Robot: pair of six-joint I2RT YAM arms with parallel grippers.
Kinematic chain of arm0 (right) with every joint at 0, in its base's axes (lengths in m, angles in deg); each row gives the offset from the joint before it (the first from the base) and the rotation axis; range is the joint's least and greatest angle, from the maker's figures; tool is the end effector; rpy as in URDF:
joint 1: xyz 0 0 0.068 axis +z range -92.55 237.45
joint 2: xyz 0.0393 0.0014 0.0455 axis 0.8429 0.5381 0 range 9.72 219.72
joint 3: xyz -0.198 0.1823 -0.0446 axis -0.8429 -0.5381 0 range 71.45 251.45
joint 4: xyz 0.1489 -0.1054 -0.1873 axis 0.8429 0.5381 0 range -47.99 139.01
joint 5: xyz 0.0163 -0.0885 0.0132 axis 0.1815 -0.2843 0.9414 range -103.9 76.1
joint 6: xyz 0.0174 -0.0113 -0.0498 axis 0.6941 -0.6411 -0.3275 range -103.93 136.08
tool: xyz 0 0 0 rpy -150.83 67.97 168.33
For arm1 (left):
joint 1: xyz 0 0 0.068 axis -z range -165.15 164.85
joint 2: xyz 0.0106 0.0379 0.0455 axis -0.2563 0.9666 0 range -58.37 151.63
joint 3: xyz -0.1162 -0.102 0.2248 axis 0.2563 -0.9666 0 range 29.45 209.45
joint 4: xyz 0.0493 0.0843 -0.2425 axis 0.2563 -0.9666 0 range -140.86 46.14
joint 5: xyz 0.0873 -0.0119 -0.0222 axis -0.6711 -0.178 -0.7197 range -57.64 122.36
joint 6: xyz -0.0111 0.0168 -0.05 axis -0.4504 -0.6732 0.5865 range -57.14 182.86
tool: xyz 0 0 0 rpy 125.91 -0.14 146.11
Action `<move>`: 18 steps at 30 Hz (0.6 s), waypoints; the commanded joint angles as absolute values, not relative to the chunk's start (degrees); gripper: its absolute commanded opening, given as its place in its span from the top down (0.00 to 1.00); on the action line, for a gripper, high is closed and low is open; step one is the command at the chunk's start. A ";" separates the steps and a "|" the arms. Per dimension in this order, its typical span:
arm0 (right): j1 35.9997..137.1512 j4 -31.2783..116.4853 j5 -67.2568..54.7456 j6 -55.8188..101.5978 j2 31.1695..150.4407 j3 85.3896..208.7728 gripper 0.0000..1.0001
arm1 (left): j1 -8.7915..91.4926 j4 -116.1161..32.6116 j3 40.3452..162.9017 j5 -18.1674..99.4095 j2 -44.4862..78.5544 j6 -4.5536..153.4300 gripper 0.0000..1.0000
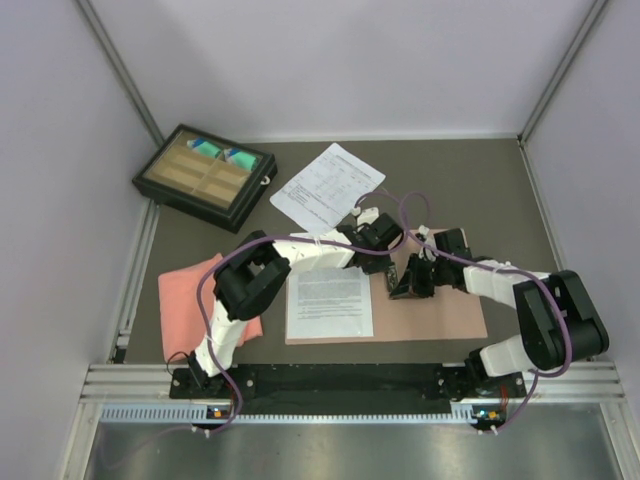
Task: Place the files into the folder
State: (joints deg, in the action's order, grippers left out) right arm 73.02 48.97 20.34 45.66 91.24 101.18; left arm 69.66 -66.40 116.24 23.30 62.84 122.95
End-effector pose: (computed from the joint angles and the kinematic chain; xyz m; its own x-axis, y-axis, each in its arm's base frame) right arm 0.2195 0.0820 0.1309 -0.9645 0.1549 -0.2138 -0.0310 0.7377 0.6744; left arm 0.2653 -0.3663 0.1589 -0.8976 -0.2124 -0.3863 -0.0410 0.9127 -0.4066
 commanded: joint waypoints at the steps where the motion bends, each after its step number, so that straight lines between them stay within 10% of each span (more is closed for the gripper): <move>1: 72.74 46.49 19.77 44.38 91.90 102.39 1.00 | 69.69 -68.91 113.65 24.19 61.78 122.01 1.00; 18: 77.57 52.29 1.58 49.91 96.91 102.47 1.00 | 68.73 -67.06 109.79 27.17 58.96 116.91 1.00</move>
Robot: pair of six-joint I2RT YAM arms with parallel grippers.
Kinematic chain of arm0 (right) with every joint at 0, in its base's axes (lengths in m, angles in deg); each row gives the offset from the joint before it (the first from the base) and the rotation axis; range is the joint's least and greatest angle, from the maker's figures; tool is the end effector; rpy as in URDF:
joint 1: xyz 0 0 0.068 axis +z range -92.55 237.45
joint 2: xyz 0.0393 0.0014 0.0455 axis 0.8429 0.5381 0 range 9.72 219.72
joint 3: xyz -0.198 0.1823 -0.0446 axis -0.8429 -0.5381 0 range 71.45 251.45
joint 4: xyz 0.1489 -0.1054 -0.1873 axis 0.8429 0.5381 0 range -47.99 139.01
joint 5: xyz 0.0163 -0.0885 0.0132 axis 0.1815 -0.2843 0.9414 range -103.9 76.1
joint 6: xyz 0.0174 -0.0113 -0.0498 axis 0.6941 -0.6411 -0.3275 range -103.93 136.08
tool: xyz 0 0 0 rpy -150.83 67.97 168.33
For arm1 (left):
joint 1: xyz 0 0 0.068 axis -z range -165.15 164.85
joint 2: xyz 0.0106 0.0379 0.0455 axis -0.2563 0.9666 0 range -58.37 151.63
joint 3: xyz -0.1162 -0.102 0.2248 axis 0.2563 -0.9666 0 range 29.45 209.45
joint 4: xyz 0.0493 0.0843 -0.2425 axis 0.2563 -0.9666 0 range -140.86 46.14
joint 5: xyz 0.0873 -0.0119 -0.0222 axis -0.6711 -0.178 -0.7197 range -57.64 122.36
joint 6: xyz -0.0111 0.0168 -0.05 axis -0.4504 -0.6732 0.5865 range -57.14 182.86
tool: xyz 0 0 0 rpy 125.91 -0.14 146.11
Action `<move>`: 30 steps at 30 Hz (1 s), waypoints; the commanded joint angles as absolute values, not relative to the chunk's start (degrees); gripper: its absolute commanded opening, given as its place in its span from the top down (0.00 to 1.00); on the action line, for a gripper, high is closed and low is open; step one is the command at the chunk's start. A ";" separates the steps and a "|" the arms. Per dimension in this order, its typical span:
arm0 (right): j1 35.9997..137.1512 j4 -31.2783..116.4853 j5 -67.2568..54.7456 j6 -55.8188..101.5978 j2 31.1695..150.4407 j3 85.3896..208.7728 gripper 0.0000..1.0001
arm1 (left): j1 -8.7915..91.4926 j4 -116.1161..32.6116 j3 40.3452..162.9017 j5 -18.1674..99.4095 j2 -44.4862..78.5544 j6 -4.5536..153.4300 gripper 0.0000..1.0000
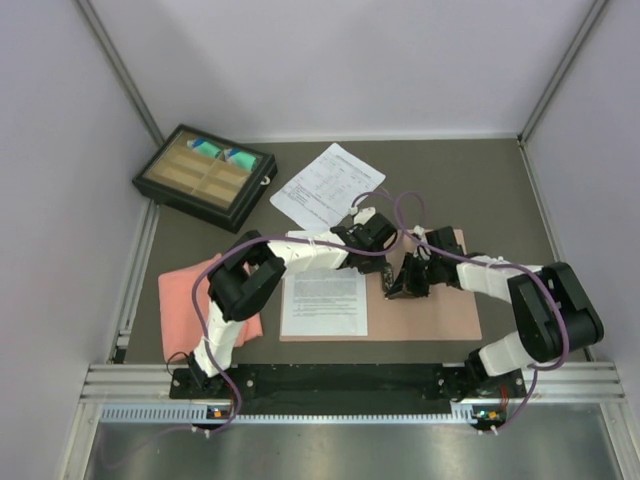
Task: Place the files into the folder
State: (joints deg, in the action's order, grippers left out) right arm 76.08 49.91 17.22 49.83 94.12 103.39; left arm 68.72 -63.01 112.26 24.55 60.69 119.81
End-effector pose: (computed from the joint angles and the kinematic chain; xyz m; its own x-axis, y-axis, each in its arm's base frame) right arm 0.2242 0.0951 0.1278 -0.9713 0.1745 -0.1617 0.0288 0.7609 0.6482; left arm 0.2654 -0.3551 0.1579 -0.8973 -0.1792 -0.4035 0.0048 0.9099 -0.4148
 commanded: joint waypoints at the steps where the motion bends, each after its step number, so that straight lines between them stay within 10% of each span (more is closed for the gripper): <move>1: 78.36 54.21 0.09 50.43 96.91 102.73 1.00 | 68.73 -66.62 109.26 27.44 58.79 116.82 1.00; 13: 86.80 60.11 -15.47 57.46 98.85 102.22 1.00 | 67.85 -64.34 105.93 29.72 57.30 117.53 1.00; 30: 82.15 50.19 3.32 50.35 82.33 101.86 0.94 | 66.97 -58.98 101.61 31.74 56.15 123.23 1.00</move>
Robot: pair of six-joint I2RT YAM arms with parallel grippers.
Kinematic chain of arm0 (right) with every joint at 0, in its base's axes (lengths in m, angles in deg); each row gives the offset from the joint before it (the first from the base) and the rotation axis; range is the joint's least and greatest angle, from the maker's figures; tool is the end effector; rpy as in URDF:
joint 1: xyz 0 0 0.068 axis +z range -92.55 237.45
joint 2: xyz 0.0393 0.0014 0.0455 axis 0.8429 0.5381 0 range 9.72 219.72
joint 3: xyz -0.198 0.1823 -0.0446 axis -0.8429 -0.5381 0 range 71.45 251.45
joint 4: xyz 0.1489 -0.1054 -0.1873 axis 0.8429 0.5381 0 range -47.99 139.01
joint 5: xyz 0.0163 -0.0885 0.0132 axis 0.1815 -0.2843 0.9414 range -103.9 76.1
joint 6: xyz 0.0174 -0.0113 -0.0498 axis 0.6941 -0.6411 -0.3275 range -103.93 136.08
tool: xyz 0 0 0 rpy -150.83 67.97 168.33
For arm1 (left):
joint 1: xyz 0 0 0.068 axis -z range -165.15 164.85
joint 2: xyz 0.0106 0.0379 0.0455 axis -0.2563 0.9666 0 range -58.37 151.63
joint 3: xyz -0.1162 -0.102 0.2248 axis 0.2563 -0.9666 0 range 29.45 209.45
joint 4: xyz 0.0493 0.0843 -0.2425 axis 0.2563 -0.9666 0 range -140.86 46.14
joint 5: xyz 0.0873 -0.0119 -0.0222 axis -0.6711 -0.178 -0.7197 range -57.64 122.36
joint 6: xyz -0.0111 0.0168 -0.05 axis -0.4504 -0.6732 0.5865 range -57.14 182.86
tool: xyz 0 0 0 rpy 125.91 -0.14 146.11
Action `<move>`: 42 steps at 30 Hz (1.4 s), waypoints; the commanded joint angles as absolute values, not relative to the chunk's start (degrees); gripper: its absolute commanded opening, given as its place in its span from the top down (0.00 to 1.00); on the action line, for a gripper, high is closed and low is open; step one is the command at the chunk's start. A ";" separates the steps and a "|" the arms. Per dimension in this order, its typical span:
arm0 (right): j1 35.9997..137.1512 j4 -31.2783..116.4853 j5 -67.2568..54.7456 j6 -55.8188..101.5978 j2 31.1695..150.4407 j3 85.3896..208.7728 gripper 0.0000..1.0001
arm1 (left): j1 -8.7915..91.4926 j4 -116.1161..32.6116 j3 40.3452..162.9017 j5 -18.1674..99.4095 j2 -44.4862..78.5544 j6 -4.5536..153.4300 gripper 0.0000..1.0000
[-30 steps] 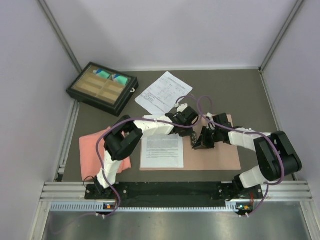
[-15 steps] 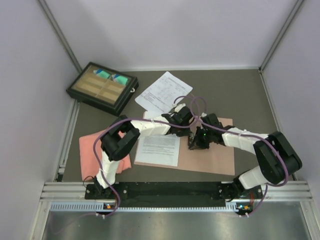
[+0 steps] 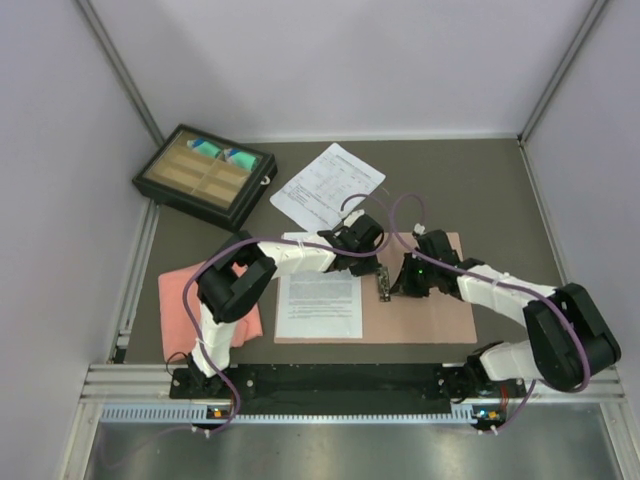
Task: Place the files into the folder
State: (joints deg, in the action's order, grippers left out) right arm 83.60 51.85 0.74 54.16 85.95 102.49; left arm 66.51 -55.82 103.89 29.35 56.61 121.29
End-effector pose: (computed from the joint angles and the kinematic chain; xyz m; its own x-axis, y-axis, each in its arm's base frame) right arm 0.2066 0.1115 0.1496 -0.9222 0.2121 -0.3235 0.0157 0.8561 0.5165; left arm 0.2641 -0.3308 0.1523 -0.9081 -0.2233 -0.3542 -0.0196 0.8677 -0.4967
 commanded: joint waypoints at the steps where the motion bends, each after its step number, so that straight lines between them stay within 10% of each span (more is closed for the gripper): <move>1: 81.80 50.09 4.98 50.44 82.06 102.12 0.86 | 67.06 -58.80 101.44 31.83 56.24 123.76 1.00; 7: 80.65 45.44 12.46 51.31 82.32 100.63 0.66 | 67.06 -58.01 101.17 31.92 56.41 125.79 1.00; 14: 80.74 44.47 12.82 50.79 84.35 99.75 0.87 | 67.15 -57.65 101.26 32.10 56.41 126.32 1.00; 25: 80.65 44.65 11.76 49.82 84.69 96.85 0.75 | 67.06 -57.83 101.44 32.10 56.41 125.88 1.00; 42: 80.48 43.50 12.21 50.09 84.78 96.58 0.87 | 67.06 -59.41 102.40 31.74 56.76 122.80 1.00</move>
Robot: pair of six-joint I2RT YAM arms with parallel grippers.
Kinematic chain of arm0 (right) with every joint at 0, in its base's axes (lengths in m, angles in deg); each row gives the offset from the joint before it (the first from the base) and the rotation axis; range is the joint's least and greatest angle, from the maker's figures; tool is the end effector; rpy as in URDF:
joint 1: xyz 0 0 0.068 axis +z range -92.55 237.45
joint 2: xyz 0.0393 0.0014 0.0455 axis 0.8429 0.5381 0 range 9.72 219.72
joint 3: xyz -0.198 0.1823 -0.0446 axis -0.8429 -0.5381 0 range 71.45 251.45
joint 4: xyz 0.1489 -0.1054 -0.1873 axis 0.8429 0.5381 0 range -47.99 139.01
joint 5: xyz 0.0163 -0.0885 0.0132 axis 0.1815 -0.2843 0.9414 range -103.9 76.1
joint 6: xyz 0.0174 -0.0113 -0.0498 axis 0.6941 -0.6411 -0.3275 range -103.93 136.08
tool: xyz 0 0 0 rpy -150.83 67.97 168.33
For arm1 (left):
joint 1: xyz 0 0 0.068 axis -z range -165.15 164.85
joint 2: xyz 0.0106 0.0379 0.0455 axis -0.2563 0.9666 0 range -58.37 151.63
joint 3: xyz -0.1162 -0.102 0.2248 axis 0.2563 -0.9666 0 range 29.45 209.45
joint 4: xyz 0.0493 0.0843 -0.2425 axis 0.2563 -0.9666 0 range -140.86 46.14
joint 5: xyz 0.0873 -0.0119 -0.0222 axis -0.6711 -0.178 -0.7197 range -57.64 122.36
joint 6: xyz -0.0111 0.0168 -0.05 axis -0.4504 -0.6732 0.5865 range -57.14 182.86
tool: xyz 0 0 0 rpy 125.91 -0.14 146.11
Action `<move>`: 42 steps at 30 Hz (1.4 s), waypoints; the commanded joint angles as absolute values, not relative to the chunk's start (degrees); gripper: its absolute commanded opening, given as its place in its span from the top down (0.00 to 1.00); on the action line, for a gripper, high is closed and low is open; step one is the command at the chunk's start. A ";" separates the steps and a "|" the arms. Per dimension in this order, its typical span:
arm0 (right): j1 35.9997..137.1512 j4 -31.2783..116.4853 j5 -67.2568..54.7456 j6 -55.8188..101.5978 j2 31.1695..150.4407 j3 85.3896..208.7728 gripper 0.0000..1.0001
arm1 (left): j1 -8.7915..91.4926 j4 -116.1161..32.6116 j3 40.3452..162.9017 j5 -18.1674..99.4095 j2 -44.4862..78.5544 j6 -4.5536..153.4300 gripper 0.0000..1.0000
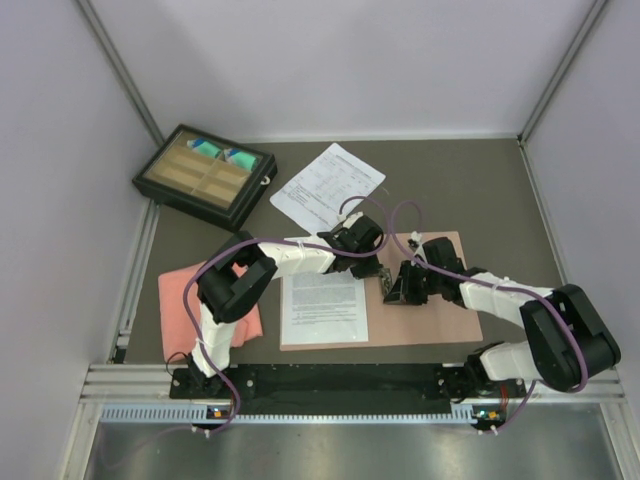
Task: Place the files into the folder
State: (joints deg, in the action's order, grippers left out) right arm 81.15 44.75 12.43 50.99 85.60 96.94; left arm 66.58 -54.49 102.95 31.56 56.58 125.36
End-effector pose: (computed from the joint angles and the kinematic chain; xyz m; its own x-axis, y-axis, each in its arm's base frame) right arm 0.1966 0.1036 0.1344 -0.9463 0.1448 -0.2890 -0.0760 0.7693 0.6343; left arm 0.2618 -0.3310 0.1493 -0.9172 -0.2693 -0.2936 -0.0734 0.8385 -0.5399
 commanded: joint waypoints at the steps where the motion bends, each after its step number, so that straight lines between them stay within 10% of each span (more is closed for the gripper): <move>1: 80.48 43.07 12.47 50.26 84.70 96.58 0.87 | 67.06 -59.59 102.40 31.83 56.68 122.19 1.00; 9: 79.25 38.40 16.25 51.49 87.68 94.83 1.00 | 66.97 -59.41 103.02 32.10 57.03 121.39 1.00; 42: 92.87 60.91 -22.42 64.94 96.39 99.75 1.00 | 63.46 -60.47 101.09 42.81 55.36 106.19 1.00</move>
State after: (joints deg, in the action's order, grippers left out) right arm 92.15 50.61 -2.30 66.18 92.22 104.22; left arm 63.21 -56.11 103.82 38.82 56.54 109.23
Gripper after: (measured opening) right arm 0.009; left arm 0.012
